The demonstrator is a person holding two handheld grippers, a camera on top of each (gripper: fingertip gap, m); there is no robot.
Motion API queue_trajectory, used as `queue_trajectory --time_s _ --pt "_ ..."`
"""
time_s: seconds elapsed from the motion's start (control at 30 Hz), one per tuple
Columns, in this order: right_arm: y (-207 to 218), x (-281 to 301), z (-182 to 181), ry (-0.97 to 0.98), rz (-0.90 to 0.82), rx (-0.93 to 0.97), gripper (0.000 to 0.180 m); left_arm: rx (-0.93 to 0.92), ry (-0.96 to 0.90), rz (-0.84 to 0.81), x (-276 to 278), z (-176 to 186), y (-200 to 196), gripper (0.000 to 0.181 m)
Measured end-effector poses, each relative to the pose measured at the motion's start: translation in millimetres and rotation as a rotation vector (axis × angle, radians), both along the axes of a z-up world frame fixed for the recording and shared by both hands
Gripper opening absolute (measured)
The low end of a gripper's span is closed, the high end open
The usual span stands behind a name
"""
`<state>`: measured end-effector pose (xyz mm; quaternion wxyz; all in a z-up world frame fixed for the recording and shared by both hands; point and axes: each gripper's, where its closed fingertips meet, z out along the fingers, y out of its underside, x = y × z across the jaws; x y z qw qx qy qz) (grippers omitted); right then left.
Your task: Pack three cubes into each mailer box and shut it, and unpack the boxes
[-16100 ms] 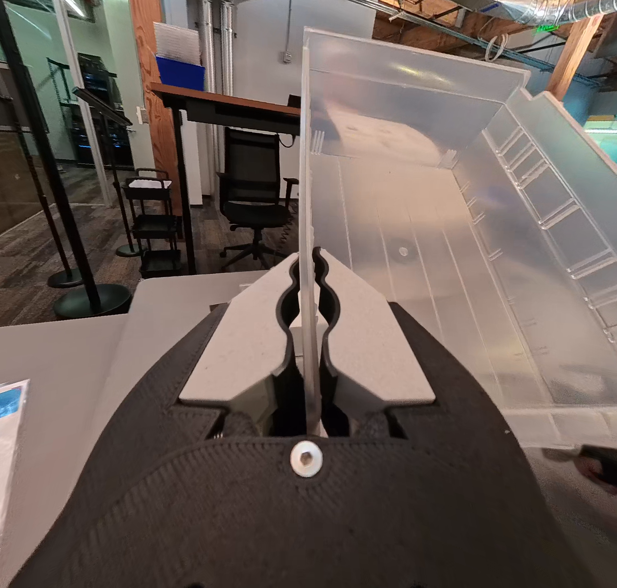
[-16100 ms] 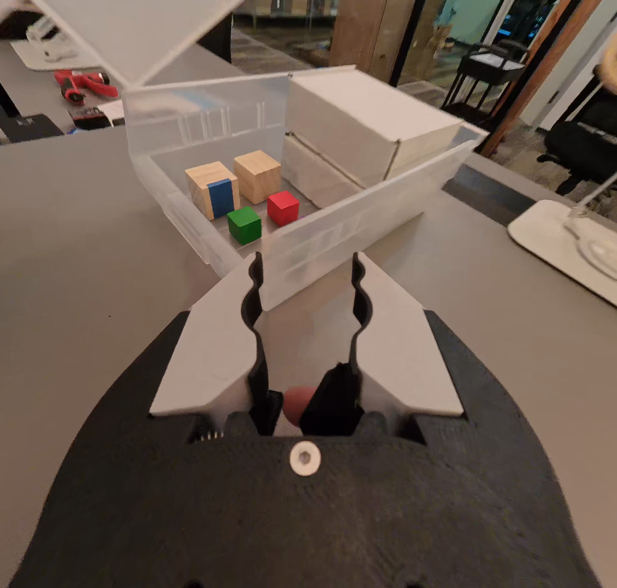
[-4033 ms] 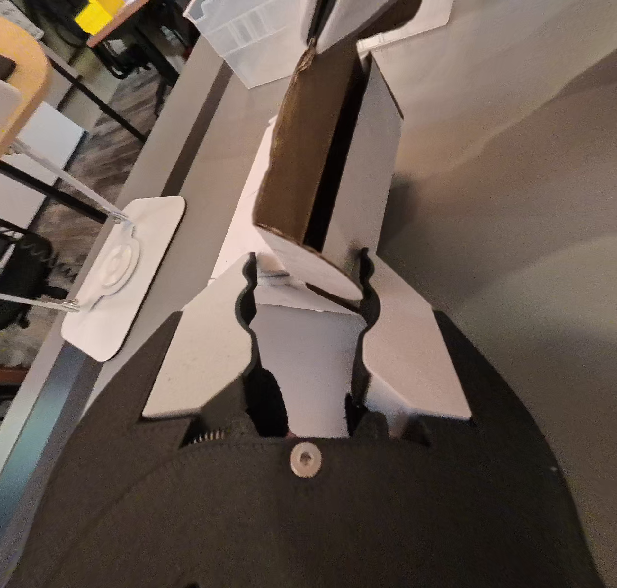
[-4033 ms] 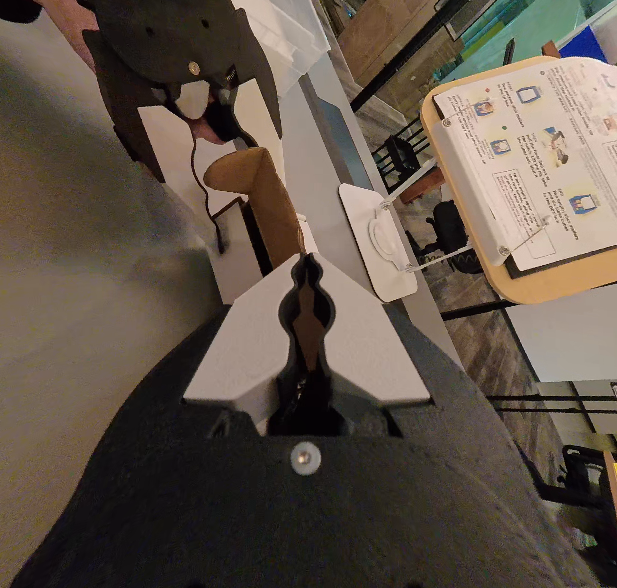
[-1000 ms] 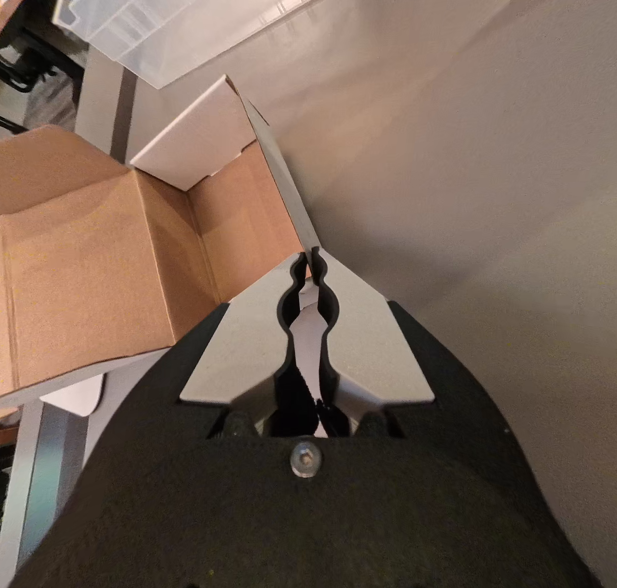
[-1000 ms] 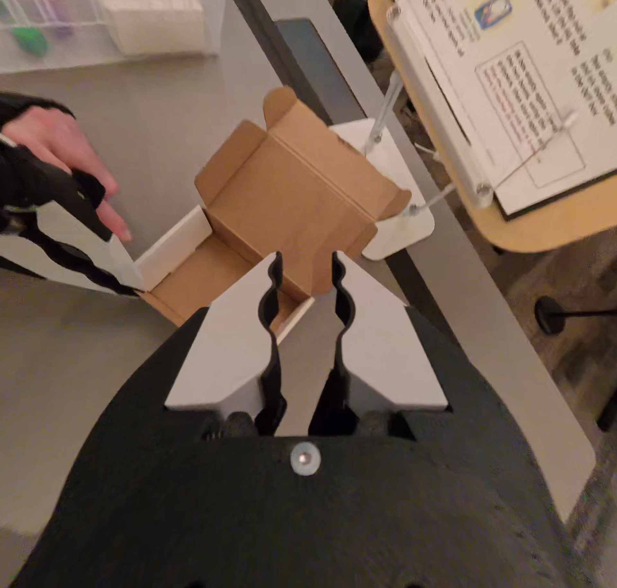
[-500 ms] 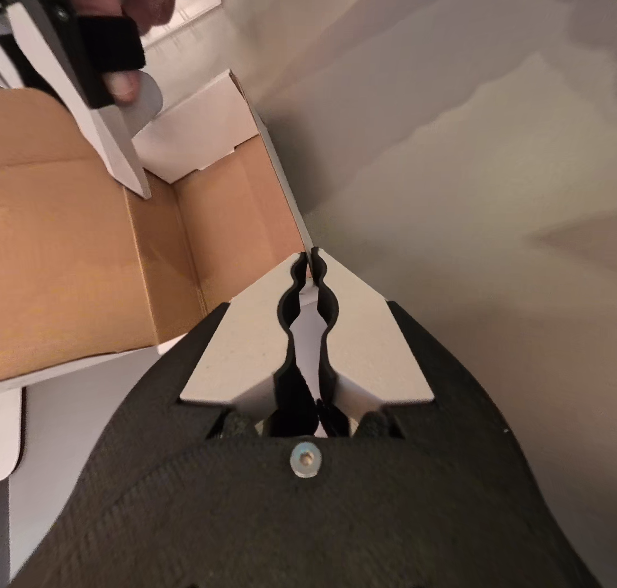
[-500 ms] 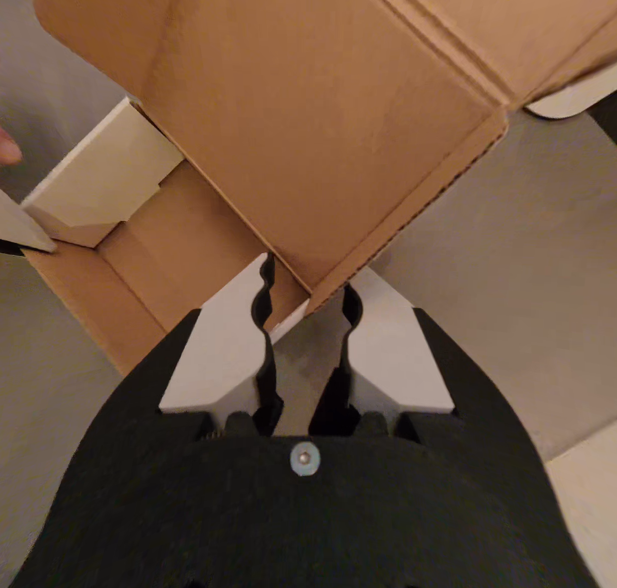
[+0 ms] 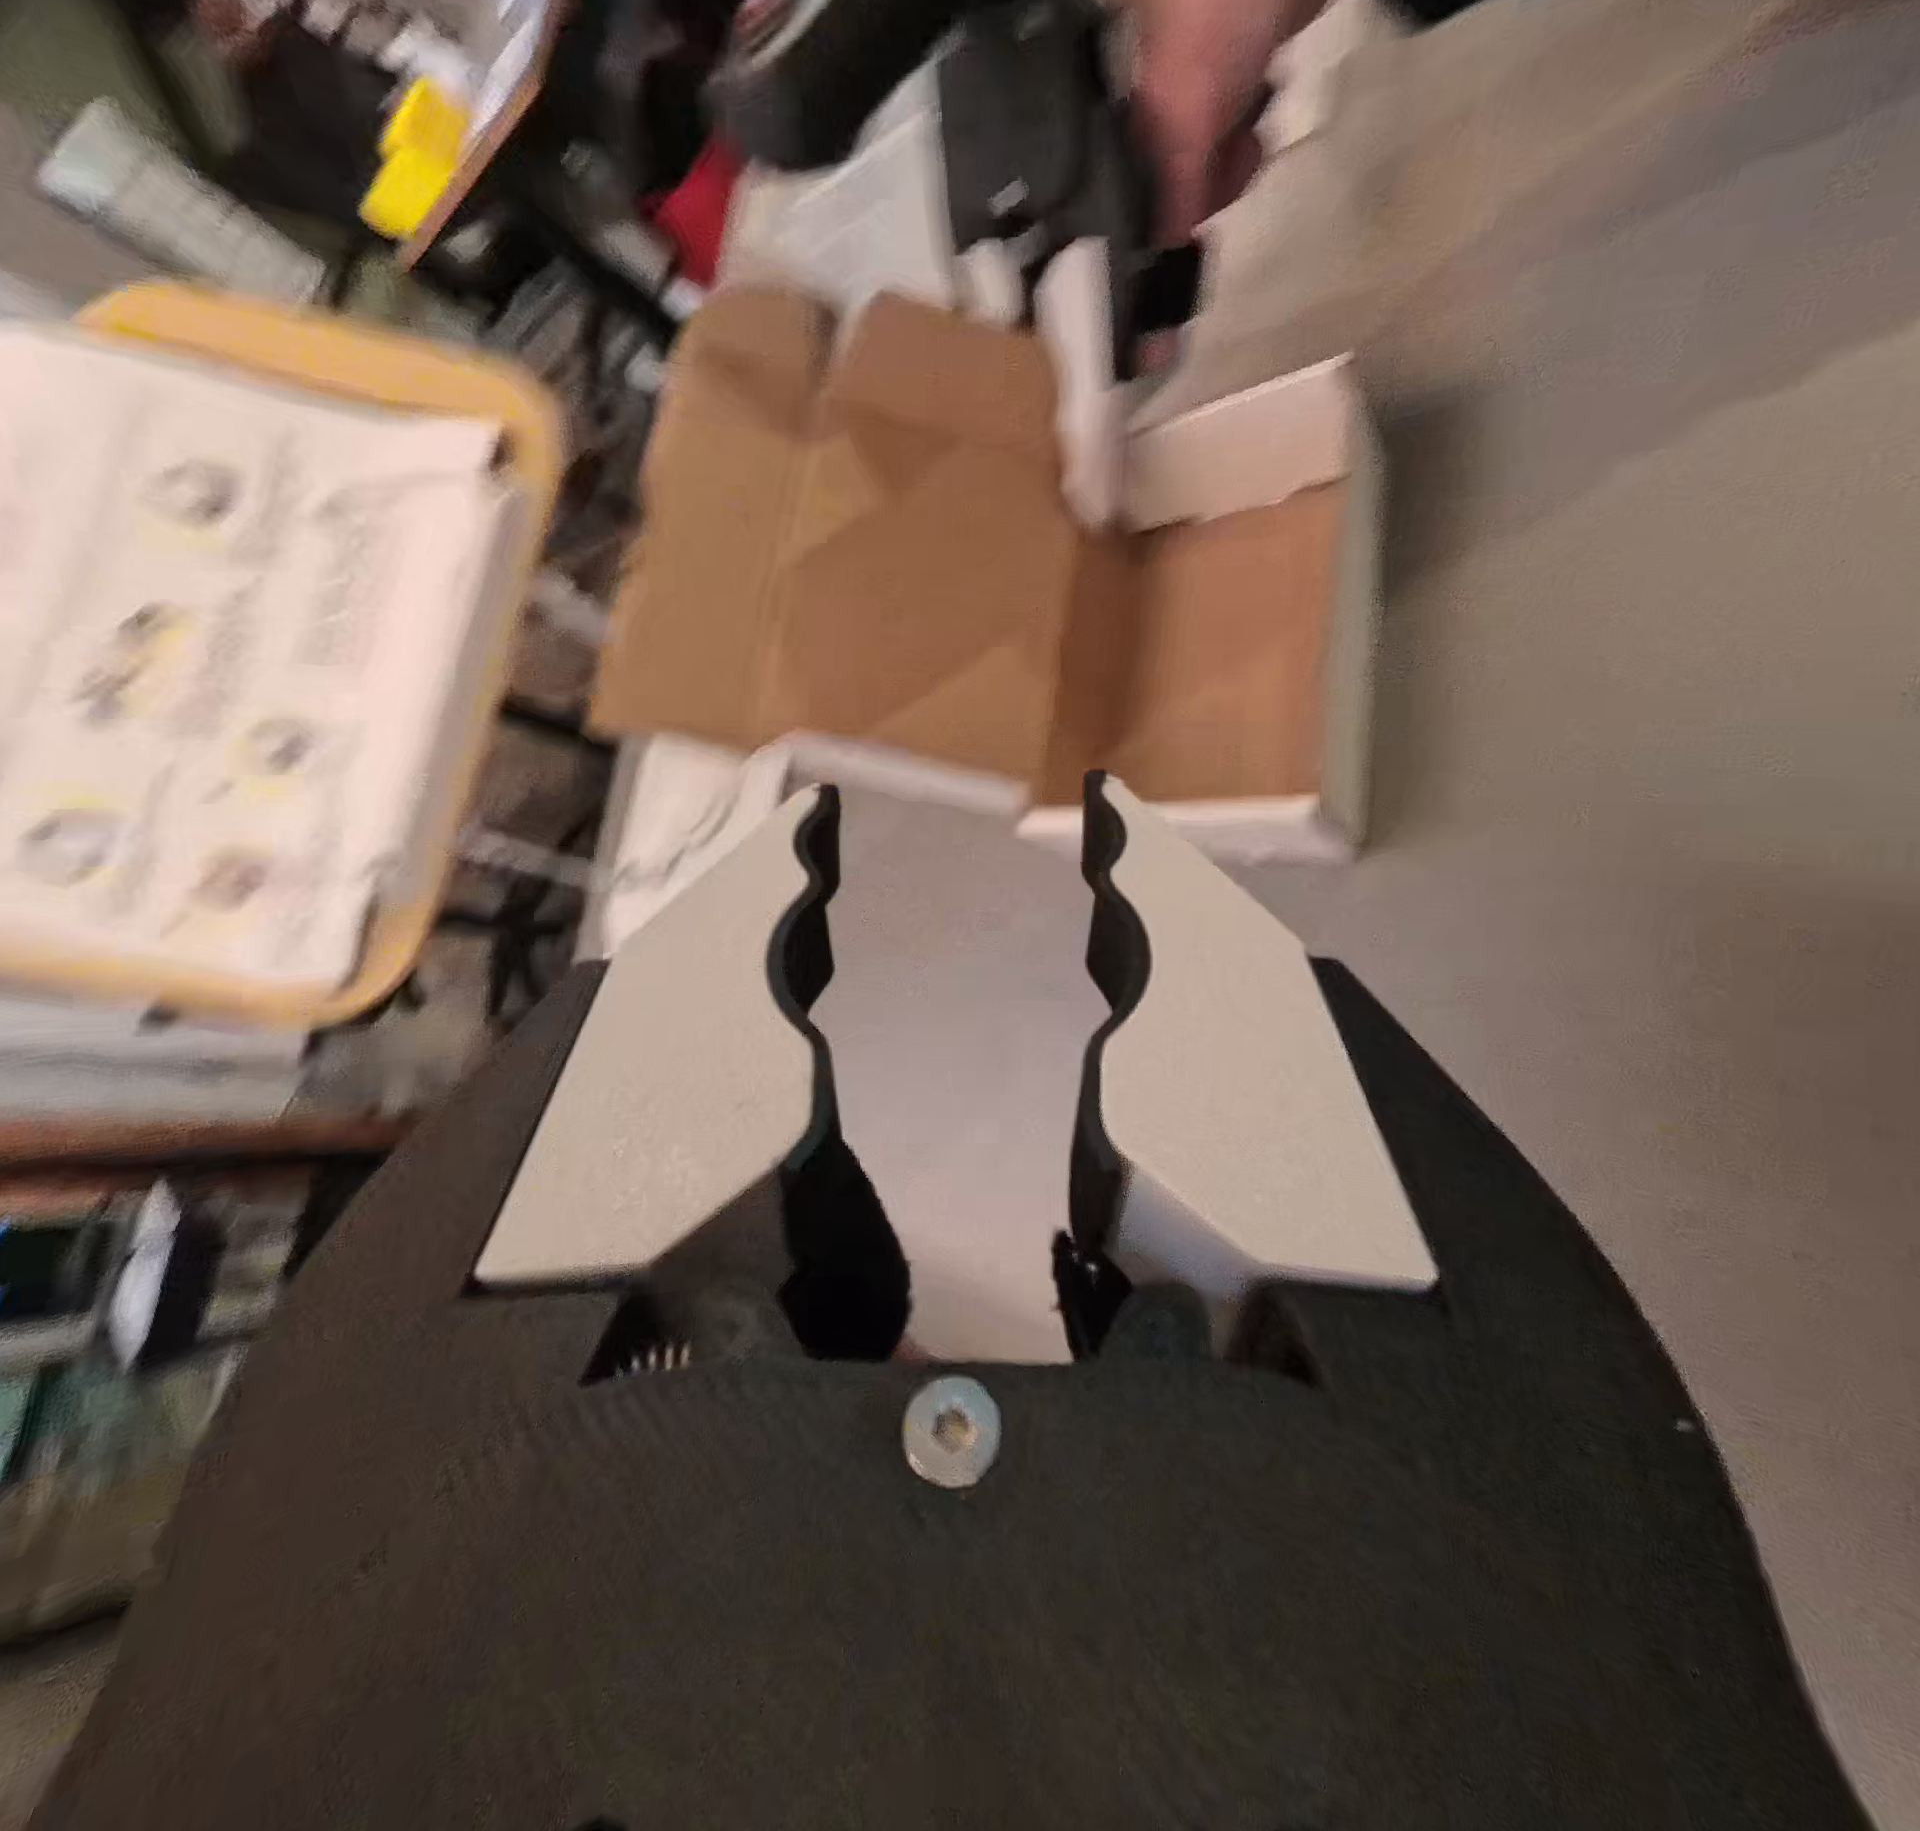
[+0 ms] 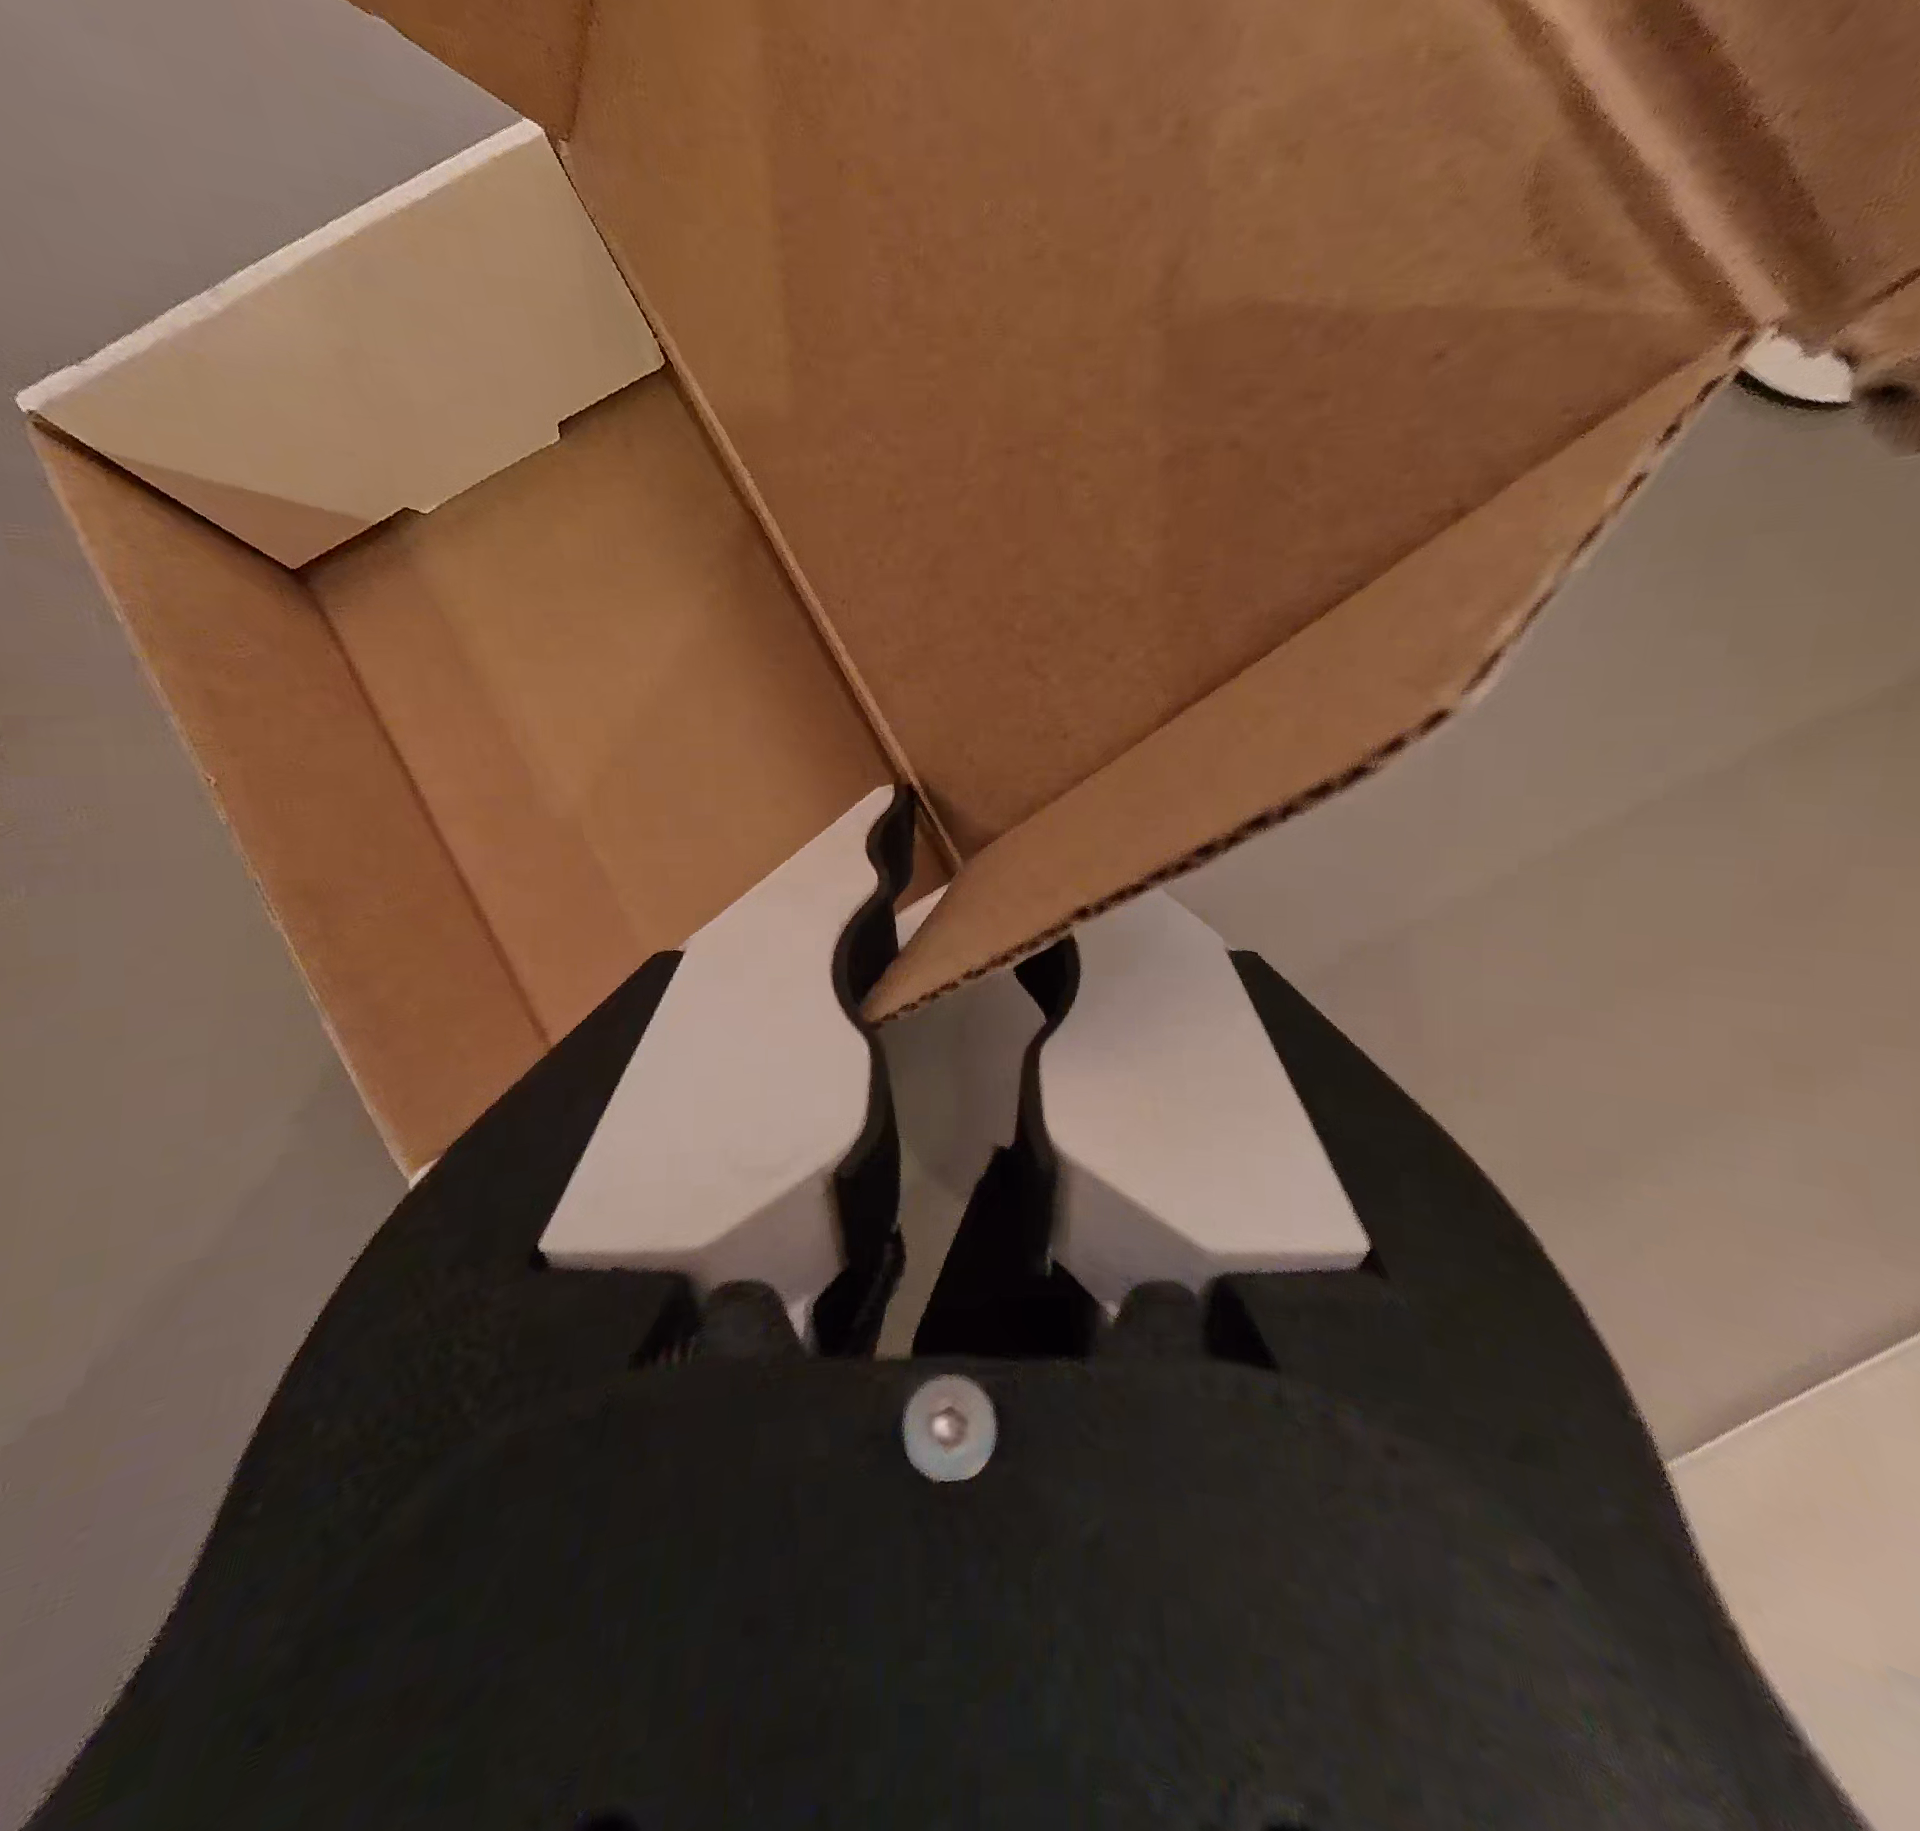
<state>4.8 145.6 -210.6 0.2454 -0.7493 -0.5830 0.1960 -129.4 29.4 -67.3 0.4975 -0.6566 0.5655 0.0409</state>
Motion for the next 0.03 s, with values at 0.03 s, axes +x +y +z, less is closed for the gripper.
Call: queue_trajectory --time_s 0.03 --pt "-0.5 -0.8 0.3 0.001 0.004 0.005 0.014 0.002 0.021 0.082 -28.9 10.1 2.6 0.045"
